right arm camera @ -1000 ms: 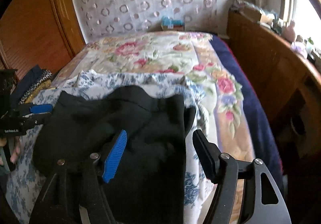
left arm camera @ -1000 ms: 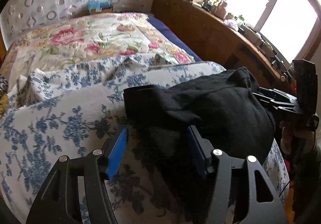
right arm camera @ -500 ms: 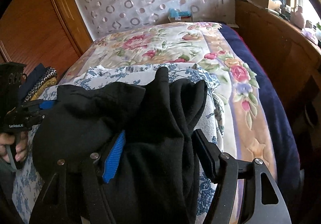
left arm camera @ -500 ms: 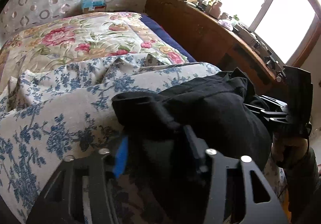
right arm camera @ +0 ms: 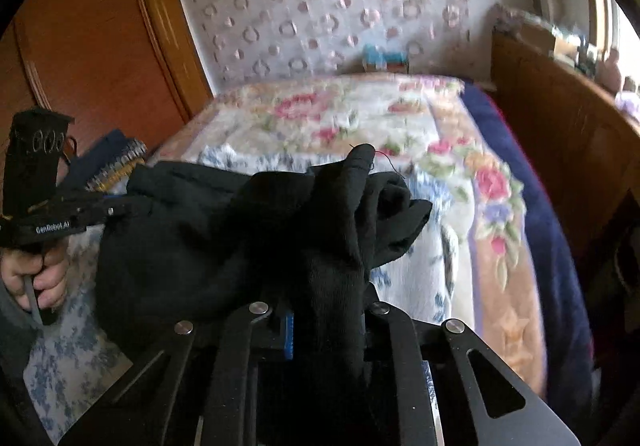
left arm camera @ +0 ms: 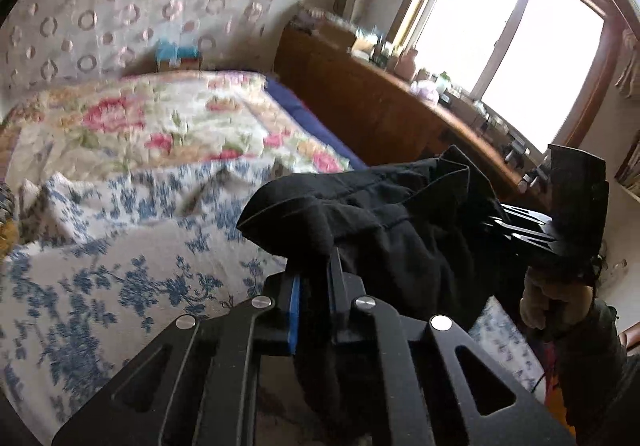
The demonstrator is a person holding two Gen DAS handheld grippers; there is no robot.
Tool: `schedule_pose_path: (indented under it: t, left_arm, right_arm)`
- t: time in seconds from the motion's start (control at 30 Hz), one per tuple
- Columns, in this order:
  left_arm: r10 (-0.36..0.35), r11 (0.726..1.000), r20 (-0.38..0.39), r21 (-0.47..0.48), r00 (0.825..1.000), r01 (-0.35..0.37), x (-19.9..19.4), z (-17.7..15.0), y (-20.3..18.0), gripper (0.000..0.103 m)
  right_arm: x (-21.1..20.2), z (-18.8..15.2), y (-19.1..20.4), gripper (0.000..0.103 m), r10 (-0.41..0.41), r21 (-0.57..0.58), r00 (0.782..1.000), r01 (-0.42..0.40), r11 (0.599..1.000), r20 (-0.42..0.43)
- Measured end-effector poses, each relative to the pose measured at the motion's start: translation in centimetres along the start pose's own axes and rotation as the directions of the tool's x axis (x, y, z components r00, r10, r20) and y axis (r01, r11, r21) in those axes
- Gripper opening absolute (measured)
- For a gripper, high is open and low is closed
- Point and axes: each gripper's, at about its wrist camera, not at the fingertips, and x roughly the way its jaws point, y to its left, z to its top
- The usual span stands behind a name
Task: Fold small clothes
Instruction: 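Grasp the shirt with the right gripper while the left gripper keeps holding it, then carry the shirt with both grippers onto the navy clothes stack by the yellow plush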
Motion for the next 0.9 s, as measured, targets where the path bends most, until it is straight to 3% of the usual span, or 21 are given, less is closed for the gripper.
schedule_pose_path:
  t: [0.13,0.3,0.53,0.7,0.9]
  left_arm:
    - [0.031,0.999,0.094,0.022,0.995,-0.033,-4.0,0.6,-0.9,0.011]
    - [0.101,0.994,0.176,0.017,0.979,-0.106,-9.6,0.6,0.1,0.011]
    - [0.246,0.968,0.248,-0.018,0.937,-0.250,-16.4,-1.1,3.4,0.011]
    - [0.317,0.948,0.269,-0.069,0.909,-0.310,-19.1,-2.3,6.4,0.011]
    - [0.385,0.923,0.293,-0.121,0.875,-0.366,-21.5,-3.8,9.1,0.011]
  right_arm:
    - [-2.5,1.6,1.8,0.016,-0.007,-0.042,0.997,0.011,0.999,0.083]
    - [-3.2,3.6,5.1,0.016,0.038,-0.128,0.991,-0.022,0.992,0.125]
    - [-1.3,6.4,11.3,0.016,0.144,-0.253,0.980,-0.106,0.962,0.136]
    - [1.0,8.3,15.2,0.016,0.209,-0.330,0.971,-0.161,0.930,0.117]
    - [4.1,10.6,16.7,0.016,0.260,-0.400,0.962,-0.206,0.893,0.085]
